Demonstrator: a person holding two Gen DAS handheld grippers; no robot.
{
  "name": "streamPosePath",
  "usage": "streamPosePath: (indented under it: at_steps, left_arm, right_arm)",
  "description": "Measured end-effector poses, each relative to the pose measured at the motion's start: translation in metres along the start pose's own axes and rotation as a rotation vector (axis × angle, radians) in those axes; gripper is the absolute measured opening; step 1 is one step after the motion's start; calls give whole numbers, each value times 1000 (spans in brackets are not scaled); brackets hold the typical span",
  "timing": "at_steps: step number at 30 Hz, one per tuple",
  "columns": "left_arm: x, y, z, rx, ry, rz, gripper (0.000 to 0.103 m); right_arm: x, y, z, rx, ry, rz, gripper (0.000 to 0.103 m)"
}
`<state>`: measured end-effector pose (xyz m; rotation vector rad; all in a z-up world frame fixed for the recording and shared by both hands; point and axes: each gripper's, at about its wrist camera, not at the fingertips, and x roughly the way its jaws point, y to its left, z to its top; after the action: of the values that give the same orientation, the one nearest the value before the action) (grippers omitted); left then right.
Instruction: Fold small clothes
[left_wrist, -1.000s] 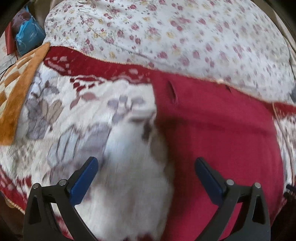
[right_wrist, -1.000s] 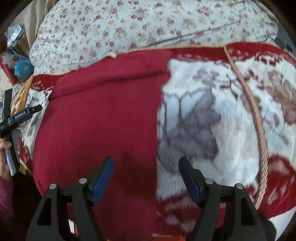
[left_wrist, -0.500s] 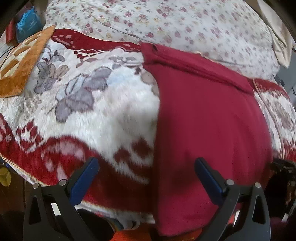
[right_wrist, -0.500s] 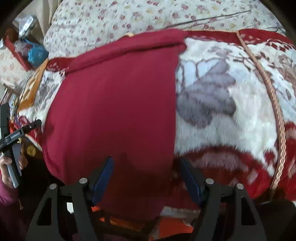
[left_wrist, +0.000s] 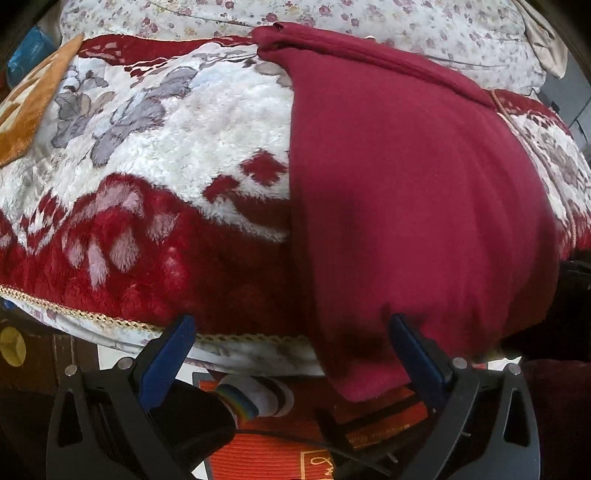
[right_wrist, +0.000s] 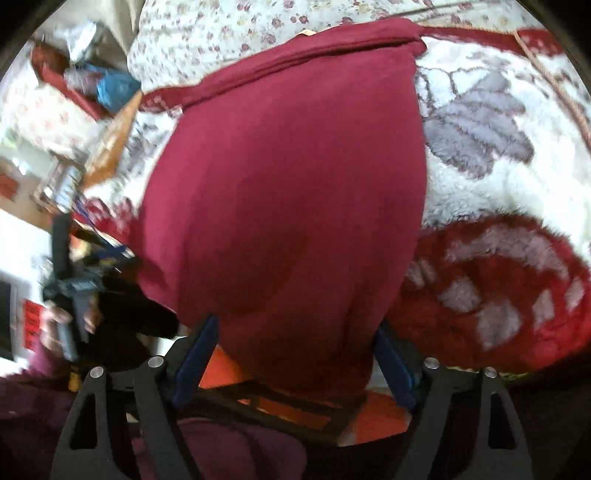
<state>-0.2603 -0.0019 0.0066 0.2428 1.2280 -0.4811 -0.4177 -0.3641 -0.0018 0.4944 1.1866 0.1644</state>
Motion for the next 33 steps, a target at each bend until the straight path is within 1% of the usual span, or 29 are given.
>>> streamPosePath:
  at_steps: [2,3,6,8,10,11,12,14,16,17,19,20,22,23,24,26,27,28,29,30,31,32,33]
  left_arm:
    - [4,1,-2,-4,19,-5,103]
    - [5,0,-2,-3,26,-11,103]
    - [8,-6,-5,16,41,-42,103]
    - [10,-14,-7,37,60,-67,96]
    - [11,-16,-7,46,65,-75,95]
    - [10,-15,-6,40,59,-79,95]
    - [9,-13,-5,27,52,-84,95]
    - [6,-7,0,-14,33,-99,95]
    - [8,-5,1,-34,36,-104,95]
    - [9,-5,2,-29,41,-97,95]
    - [10,-11,0,8,50,-77,95]
    - [11,-14,0,21,54,-75,95]
    - [13,-14,-1,16,57,-75,95]
    - [13,-12,0,3,57,-81,95]
    - [14,-11,0,-5,57,-88,95]
    - [14,-11,-1,-5,55,-85,94]
    - [13,-12,-2,6,51,-75,89]
    - [11,-13,-3,18,45,-56,78]
    - [10,-14,-5,28,38,-41,71]
    - [9,-14,-6,32,37,-44,68]
    - [7,-12,-6,28,37,-46,58]
    - [4,-9,-6,23,42,-52,46]
    - [1,-6,-4,15,46,-65,40]
  right_arm:
    - [2,2,0,-2,12,6,83]
    - [2,4,-1,-12,18,11,79]
    - [4,18,-3,-70,35,15,73]
    - [14,22,-3,-76,67,0,68]
    - [25,24,-1,-70,98,-16,61]
    - [27,24,-1,-73,107,-38,59]
    - [28,25,-1,-77,110,-49,57]
    - [28,25,-1,-87,109,-51,56]
    - [29,24,0,-84,104,-55,54]
    - [29,23,0,-80,102,-59,53]
    - [23,24,-1,-92,90,-71,48]
    - [22,28,-2,-101,79,-68,47]
    - [17,31,0,-106,47,-65,48]
    - [17,30,0,-106,34,-84,52]
    - [19,27,0,-99,32,-99,63]
    - [28,22,0,-71,43,-109,64]
    - [28,23,0,-70,35,-112,62]
    - [26,25,1,-81,34,-111,48]
    - [23,26,2,-94,29,-101,35]
    - [19,26,2,-92,20,-85,18]
    - [16,25,3,-77,6,-65,18]
    - [12,26,3,-69,-6,-62,18]
    - [9,30,4,-78,-22,-66,17]
